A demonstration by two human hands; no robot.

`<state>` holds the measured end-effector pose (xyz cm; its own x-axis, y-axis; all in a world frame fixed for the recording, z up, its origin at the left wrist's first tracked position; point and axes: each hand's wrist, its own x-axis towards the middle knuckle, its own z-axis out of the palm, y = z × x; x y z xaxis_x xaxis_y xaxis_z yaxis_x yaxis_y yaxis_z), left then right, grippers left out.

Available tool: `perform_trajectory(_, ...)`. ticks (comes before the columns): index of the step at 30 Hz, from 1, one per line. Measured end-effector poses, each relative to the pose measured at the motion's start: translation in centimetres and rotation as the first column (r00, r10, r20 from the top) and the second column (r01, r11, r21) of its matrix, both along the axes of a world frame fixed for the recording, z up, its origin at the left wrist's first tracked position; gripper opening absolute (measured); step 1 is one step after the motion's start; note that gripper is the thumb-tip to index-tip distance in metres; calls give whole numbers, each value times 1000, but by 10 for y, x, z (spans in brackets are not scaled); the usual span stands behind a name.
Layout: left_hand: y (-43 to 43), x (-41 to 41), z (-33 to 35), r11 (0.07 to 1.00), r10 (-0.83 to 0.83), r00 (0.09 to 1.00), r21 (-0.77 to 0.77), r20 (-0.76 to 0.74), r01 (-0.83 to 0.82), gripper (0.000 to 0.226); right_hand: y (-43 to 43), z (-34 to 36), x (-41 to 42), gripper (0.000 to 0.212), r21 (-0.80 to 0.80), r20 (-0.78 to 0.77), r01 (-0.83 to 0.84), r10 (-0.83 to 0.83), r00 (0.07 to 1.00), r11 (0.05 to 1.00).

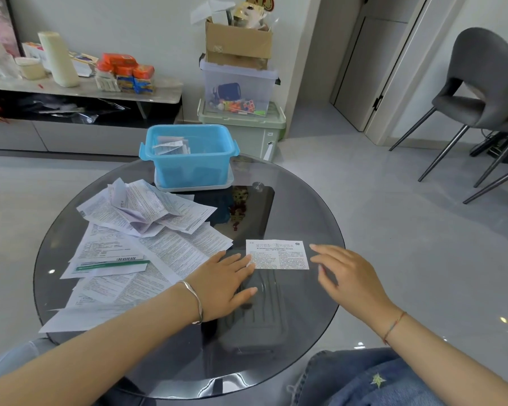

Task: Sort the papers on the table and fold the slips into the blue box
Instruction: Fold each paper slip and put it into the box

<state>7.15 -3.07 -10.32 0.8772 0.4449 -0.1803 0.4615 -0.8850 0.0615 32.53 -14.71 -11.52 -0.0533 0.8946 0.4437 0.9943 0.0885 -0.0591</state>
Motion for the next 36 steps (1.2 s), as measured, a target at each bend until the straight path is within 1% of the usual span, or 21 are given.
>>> perform_trajectory(1,0,0,0,1000,1,1000,-8,1,-1,105,4,3,-3,18,6,9,-26,26,1000,1000)
perform_trajectory(5,2,-3,-3,1000,-2,1000,-29,-22,1,103,26,0,-20,41,-67,144,-205,213,966,976)
perform_trajectory(7,0,-2,-6,1000,-5,999,-14,-39,4,85,36,-2,-27,44,-103,190,-247,263,946,963)
perform_trajectory(9,0,-1,-7,1000,10,999,-7,-51,-10,70,42,-2,-29,40,-113,202,-271,289,936,956)
perform_trajectory(11,-1,-1,-6,1000,8,999,2,-39,-8,72,46,-3,-30,35,-139,230,-278,304,924,950)
perform_trajectory(13,0,-4,-2,1000,-4,1000,12,-31,4,77,48,-4,-31,38,-157,300,-260,297,907,953)
perform_trajectory(16,3,-2,4,1000,-21,1000,18,-14,21,97,50,-3,-33,45,-182,349,-245,296,889,952)
perform_trajectory(18,7,0,6,999,-28,1000,18,-8,28,82,50,-1,-34,52,-193,369,-249,306,878,949)
perform_trajectory(20,12,0,10,1000,19,998,-12,61,-19,58,50,2,-33,63,-186,394,-253,308,866,949)
perform_trajectory(22,14,-3,16,994,97,983,-62,155,-89,43,50,4,-33,70,-159,419,-236,282,863,959)
perform_trajectory(24,16,-3,23,979,184,942,-141,279,-149,41,50,4,-32,71,-100,359,-249,269,894,963)
perform_trajectory(25,16,-3,26,963,244,905,-201,349,-182,47,49,4,-31,66,-44,246,-243,246,937,969)
perform_trajectory(26,17,-2,29,939,310,857,-276,411,-207,53,48,7,-32,55,6,65,-194,193,979,981)
perform_trajectory(27,17,-1,30,911,367,808,-356,462,-210,59,47,12,-34,41,11,-181,-115,115,977,993)
perform_trajectory(28,18,-1,31,884,408,766,-425,497,-195,66,47,18,-37,32,-42,-464,-50,25,886,998)
perform_trajectory(29,17,-1,31,863,429,741,-477,517,-167,73,45,24,-40,27,-84,-703,-23,-43,710,996)
perform_trajectory(30,17,-1,29,851,434,733,-506,523,-142,79,46,32,-43,25,-101,-853,-17,-77,517,995)
perform_trajectory(31,16,0,28,847,424,743,-516,518,-123,82,46,37,-45,25,-103,-932,-28,-87,353,994)
perform_trajectory(32,15,0,25,847,414,755,-518,509,-116,82,45,42,-47,24,-107,-965,-47,-92,244,993)
perform_trajectory(34,13,3,19,834,430,732,-544,529,-97,74,44,48,-51,19,-133,-983,-82,-120,141,988)
perform_trajectory(36,12,5,15,805,473,651,-591,594,-46,57,44,50,-53,12,-160,-983,-111,-148,104,981)
